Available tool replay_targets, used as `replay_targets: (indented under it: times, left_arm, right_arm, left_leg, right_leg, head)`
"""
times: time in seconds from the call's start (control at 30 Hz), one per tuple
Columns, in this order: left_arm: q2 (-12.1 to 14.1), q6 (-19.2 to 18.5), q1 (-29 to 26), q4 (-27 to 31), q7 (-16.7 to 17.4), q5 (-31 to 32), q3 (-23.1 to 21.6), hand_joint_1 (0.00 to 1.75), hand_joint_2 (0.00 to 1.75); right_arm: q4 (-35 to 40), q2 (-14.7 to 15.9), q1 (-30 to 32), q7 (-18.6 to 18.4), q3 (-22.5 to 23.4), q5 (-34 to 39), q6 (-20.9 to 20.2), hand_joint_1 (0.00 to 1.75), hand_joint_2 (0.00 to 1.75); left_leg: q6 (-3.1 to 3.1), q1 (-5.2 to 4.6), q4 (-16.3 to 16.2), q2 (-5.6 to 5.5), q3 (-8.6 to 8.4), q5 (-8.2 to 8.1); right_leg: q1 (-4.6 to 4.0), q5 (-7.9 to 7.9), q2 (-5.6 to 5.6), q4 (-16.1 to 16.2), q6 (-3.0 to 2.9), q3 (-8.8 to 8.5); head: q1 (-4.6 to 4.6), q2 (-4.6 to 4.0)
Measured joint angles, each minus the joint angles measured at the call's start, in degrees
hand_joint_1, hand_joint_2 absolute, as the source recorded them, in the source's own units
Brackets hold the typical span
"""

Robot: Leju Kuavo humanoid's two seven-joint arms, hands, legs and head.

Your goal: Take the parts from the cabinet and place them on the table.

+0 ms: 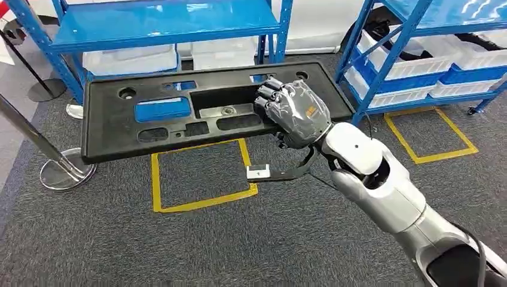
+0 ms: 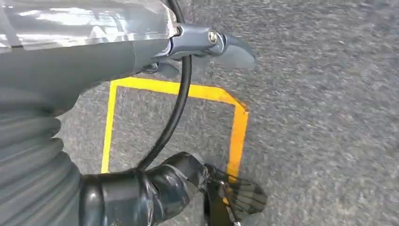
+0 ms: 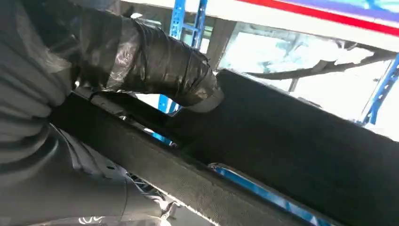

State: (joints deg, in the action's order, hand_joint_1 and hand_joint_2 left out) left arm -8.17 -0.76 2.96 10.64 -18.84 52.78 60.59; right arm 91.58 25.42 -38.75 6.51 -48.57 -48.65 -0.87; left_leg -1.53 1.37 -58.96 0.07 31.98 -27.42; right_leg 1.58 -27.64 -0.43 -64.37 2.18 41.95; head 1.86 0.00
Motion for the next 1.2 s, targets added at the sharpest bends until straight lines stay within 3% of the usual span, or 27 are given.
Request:
replay_targets:
  times: [0.07, 0.1, 0.17, 0.23, 0.27, 0.3, 0.33, 0.4, 0.43, 0.47, 0.5, 0.57, 0.6, 0.63, 0.67, 0.7, 0.73, 0.77, 0.8, 0.83, 0.93, 0.97, 1.0, 1.07, 1.1, 1.13, 1.2]
  left_arm:
    - [0.0, 0.0, -0.1, 0.0, 0.1, 0.0, 0.0, 0.0, 1.75]
    - [0.0, 0.0, -0.1, 0.0, 0.1, 0.0, 0.0, 0.0, 1.75]
    - [0.0, 0.0, -0.1, 0.0, 0.1, 0.1, 0.0, 0.0, 1.75]
    - [0.0, 0.0, -0.1, 0.0, 0.1, 0.1, 0.0, 0.0, 1.75]
    - [-0.5, 0.0, 0.0, 0.0, 0.1, 0.1, 0.0, 0.0, 1.75]
    - [-0.6, 0.0, 0.0, 0.0, 0.1, 0.2, 0.0, 0.0, 1.75]
    - [-0.6, 0.1, -0.1, 0.0, 0.1, 0.2, 0.1, 0.0, 1.75]
    - [-0.5, 0.1, -0.1, 0.0, 0.2, 0.2, 0.1, 0.0, 1.75]
    - [-0.5, 0.1, -0.2, 0.0, 0.2, 0.2, 0.1, 0.0, 1.75]
    - [-0.4, 0.1, -0.2, 0.0, 0.3, 0.3, 0.1, 0.0, 1.75]
    - [-0.4, 0.1, -0.1, 0.0, 0.4, 0.3, 0.1, 0.0, 1.75]
    - [-0.4, 0.1, -0.3, 0.0, 0.5, 0.4, 0.2, 0.0, 1.75]
    - [-0.3, 0.1, -0.3, 0.0, 0.5, 0.4, 0.2, 0.0, 1.75]
    - [-0.2, 0.1, -0.3, 0.0, 0.6, 0.5, 0.2, 0.0, 1.75]
    - [-0.1, 0.2, -0.3, 0.0, 0.6, 0.5, 0.2, 0.0, 1.75]
    - [0.0, 0.2, -0.2, 0.0, 0.6, 0.5, 0.3, 0.0, 1.75]
    - [0.0, 0.2, -0.2, 0.0, 0.7, 0.5, 0.3, 0.0, 1.75]
    - [0.0, 0.2, -0.1, 0.0, 0.7, 0.6, 0.3, 0.0, 1.75]
    - [0.0, 0.2, 0.1, 0.0, 0.7, 0.6, 0.3, 0.0, 1.75]
    - [0.0, 0.2, 0.1, 0.0, 0.8, 0.7, 0.3, 0.0, 1.75]
    - [0.0, 0.2, 0.0, 0.0, 1.0, 0.8, 0.3, 0.0, 1.75]
    - [0.0, 0.2, 0.1, 0.0, 1.0, 0.8, 0.4, 0.0, 1.75]
    - [0.0, 0.1, 0.1, 0.0, 1.0, 0.8, 0.4, 0.0, 1.75]
    - [0.0, 0.1, 0.1, 0.0, 1.0, 0.8, 0.4, 0.0, 1.75]
    - [0.0, 0.1, 0.0, 0.0, 1.0, 0.8, 0.4, 0.0, 1.75]
    - [0.1, 0.1, 0.0, 0.0, 1.0, 0.8, 0.4, 0.0, 1.75]
    - [0.1, 0.1, 0.1, 0.0, 1.0, 0.8, 0.4, 0.0, 1.75]
  right_arm:
    - [0.0, 0.0, 0.0, 0.0, 0.0, 0.0, 0.0, 1.75, 1.75]
    - [0.0, 0.0, 0.1, 0.0, 0.0, 0.0, 0.0, 1.75, 1.75]
    - [0.0, 0.0, 0.3, 0.0, 0.0, 0.0, 0.0, 1.75, 1.75]
    - [0.0, 0.0, 0.2, 0.0, 0.0, 0.0, 0.0, 1.75, 1.75]
    - [0.1, 0.0, 0.1, 0.0, 0.0, -0.1, 0.1, 1.75, 1.75]
    - [0.1, 0.0, 0.1, 0.0, 0.0, -0.1, 0.1, 1.75, 1.75]
    - [0.2, 0.0, -0.2, 0.1, 0.0, -0.1, 0.2, 1.75, 1.75]
    - [0.3, 0.0, -0.1, 0.0, 0.0, -0.1, 0.2, 1.75, 1.75]
    - [0.3, 0.0, 0.1, 0.0, 0.0, -0.1, 0.2, 1.75, 1.75]
    - [0.2, 0.0, 0.1, 0.1, 0.0, -0.1, 0.2, 1.75, 1.75]
    - [0.3, -0.1, 0.1, 0.1, 0.0, -0.1, 0.2, 1.75, 1.75]
    - [0.3, -0.2, 0.2, 0.0, 0.0, -0.1, 0.2, 1.75, 1.75]
    - [0.3, -0.2, 0.3, 0.0, 0.0, -0.1, 0.2, 1.75, 1.75]
    - [0.2, -0.2, 0.5, 0.0, 0.0, -0.1, 0.2, 1.75, 1.75]
    - [0.2, -0.2, 0.6, 0.0, 0.0, -0.1, 0.2, 1.75, 1.75]
    - [0.2, -0.2, 0.7, 0.0, 0.0, -0.1, 0.2, 1.75, 1.75]
    - [0.2, -0.2, 0.7, 0.0, 0.0, -0.1, 0.2, 1.75, 1.75]
    - [0.2, -0.2, 0.7, 0.0, 0.0, -0.1, 0.2, 1.75, 1.75]
    - [0.2, -0.2, 0.7, 0.0, 0.0, -0.1, 0.2, 1.75, 1.75]
    - [0.2, -0.2, 0.8, 0.0, 0.0, -0.1, 0.2, 1.75, 1.75]
    - [0.1, -0.2, 0.9, 0.0, 0.0, -0.1, 0.2, 1.75, 1.75]
    - [0.0, -0.2, 1.0, 0.1, 0.0, -0.1, 0.2, 1.75, 1.75]
    - [0.0, -0.2, 1.0, 0.1, 0.0, -0.1, 0.2, 1.75, 1.75]
    - [-0.1, -0.1, 1.0, 0.0, 0.0, -0.1, 0.2, 1.75, 1.75]
    - [-0.1, -0.1, 1.1, 0.0, 0.0, -0.1, 0.2, 1.75, 1.75]
    - [-0.1, -0.1, 1.2, 0.0, 0.0, -0.1, 0.2, 1.75, 1.75]
    - [-0.2, -0.1, 1.2, 0.0, 0.0, -0.1, 0.2, 1.75, 1.75]
  left_leg:
    - [-0.34, -0.32, 0.0, 0.08, 2.12, 1.63]
    - [-0.39, -0.53, -0.1, 0.11, 3.19, 2.39]
    - [-0.52, -1.02, -0.1, 0.11, 5.31, 3.96]
    - [-0.49, -1.61, -0.1, 0.03, 6.93, 5.42]
    - [-0.44, -1.32, -0.1, 0.08, 7.14, 5.95]
    - [-0.13, -1.71, -0.1, 0.01, 7.35, 6.36]
    - [0.19, -1.49, 0.1, 0.07, 7.63, 7.38]
    - [0.62, -1.23, 1.4, 0.13, 7.79, 9.2]
    - [0.97, -1.72, 1.8, -0.06, 8.09, 9.73]
    - [1.32, -1.57, 1.2, -0.13, 8.56, 7.46]
    - [1.51, -1.4, -1.5, -0.15, 9.43, 3.4]
    - [2.08, -0.98, -10.0, -0.12, 10.89, -3.58]
    - [2.35, -0.83, -13.9, -0.11, 11.41, -4.62]
    - [2.62, -0.66, -16.8, -0.11, 11.35, -3.43]
    - [2.9, -0.53, -17.5, -0.1, 10.47, -0.95]
    - [3.11, -0.43, -16.3, -0.11, 8.59, 1.46]
    - [3.29, -0.3, -13.1, -0.1, 5.5, 2.6]
    - [3.31, -0.13, -8.3, -0.12, 1.41, 1.1]
    - [3.27, -0.49, -1.7, -0.18, -2.96, -2.69]
    - [2.21, -0.69, 0.6, -0.45, -3.86, -4.24]
    - [0.78, -0.85, 0.6, -0.27, -2.48, -2.55]
    - [0.03, -0.49, 1.0, 0.27, -2.27, -1.53]
    - [-0.66, -0.49, 1.1, 0.34, -1.43, -0.77]
    - [-0.79, -0.49, 1.0, 0.38, 0.51, 0.77]
    - [-0.71, -0.52, 0.9, 0.39, 1.56, 1.5]
    - [-0.61, -0.51, 0.7, 0.39, 2.68, 2.18]
    - [-0.35, -0.5, 0.2, 0.4, 4.93, 3.55]
  right_leg:
    - [-0.24, -6.29, 0.12, -8.4, 0.06, 1.42]
    - [-0.3, -7.07, 0.13, -11.7, -0.04, 1.55]
    - [-0.57, -3.6, 0.19, -12.7, -0.73, -0.84]
    - [-1.54, -0.61, 0.25, -5.6, -2.59, -7.43]
    - [-2.42, -1.92, 0.34, -0.4, -3.98, -11.86]
    - [-3.15, -4.06, 0.19, 5.3, -4.8, -15.73]
    - [-2.98, -5.05, 0.16, 8.0, -4.39, -16.88]
    - [-3.43, -3.58, 0.28, 8.0, -4.56, -15.88]
    - [-2.63, -2.18, 0.02, 9.5, -4.66, -15.17]
    - [-2.5, -1.22, -0.44, 9.6, -4.59, -15.02]
    - [-2.35, -0.35, -0.31, 9.5, -5.36, -13.97]
    - [-2.34, 1.04, -0.34, 9.0, -5.09, -11.68]
    - [-2.31, 1.7, -0.41, 8.6, -4.98, -10.46]
    - [-2.21, 2.35, -0.49, 8.0, -4.83, -9.07]
    - [-2.05, 2.89, -0.55, 7.4, -4.56, -7.68]
    - [-1.85, 3.38, -0.55, 6.7, -4.28, -6.25]
    - [-1.61, 3.84, -0.55, 5.8, -3.96, -4.8]
    - [-1.53, 4.21, -0.52, 4.9, -3.61, -3.77]
    - [-1.69, 4.47, -0.47, 4.1, -3.25, -2.85]
    - [-1.64, 4.84, -0.67, 3.9, -2.86, -2.63]
    - [-1.57, 6.94, -0.6, 4.7, -1.77, -2.38]
    - [-1.17, 5.26, -0.23, 4.0, -1.49, -1.83]
    - [-1.18, 1.78, -0.09, 2.1, -1.28, -1.16]
    - [-0.89, -5.13, 0.07, -5.7, -0.72, 0.5]
    - [-0.78, -6.79, 0.08, -9.5, -0.54, 1.08]
    - [-0.76, -6.58, 0.08, -12.2, -0.44, 1.1]
    - [-0.63, -2.09, 0.08, -11.1, -0.45, -1.97]
  head:
    - [0.0, 0.0]
    - [-0.02, 0.0]
    - [-0.02, 0.0]
    - [-0.02, 0.0]
    - [-0.09, 0.0]
    - [0.0, 0.0]
    - [0.0, 0.0]
    - [0.09, 0.0]
    - [0.06, 0.0]
    - [0.04, 0.0]
    - [0.02, 0.0]
    - [0.04, 0.0]
    - [0.04, 0.0]
    - [0.04, 0.0]
    - [0.04, 0.0]
    - [0.04, 0.0]
    - [0.04, 0.0]
    - [0.02, 0.0]
    - [0.0, 0.0]
    - [0.09, 0.0]
    - [0.07, 0.0]
    - [-0.03, 0.0]
    - [0.07, 0.0]
    - [0.02, 0.0]
    - [0.02, 0.0]
    - [0.02, 0.0]
    - [0.02, 0.0]
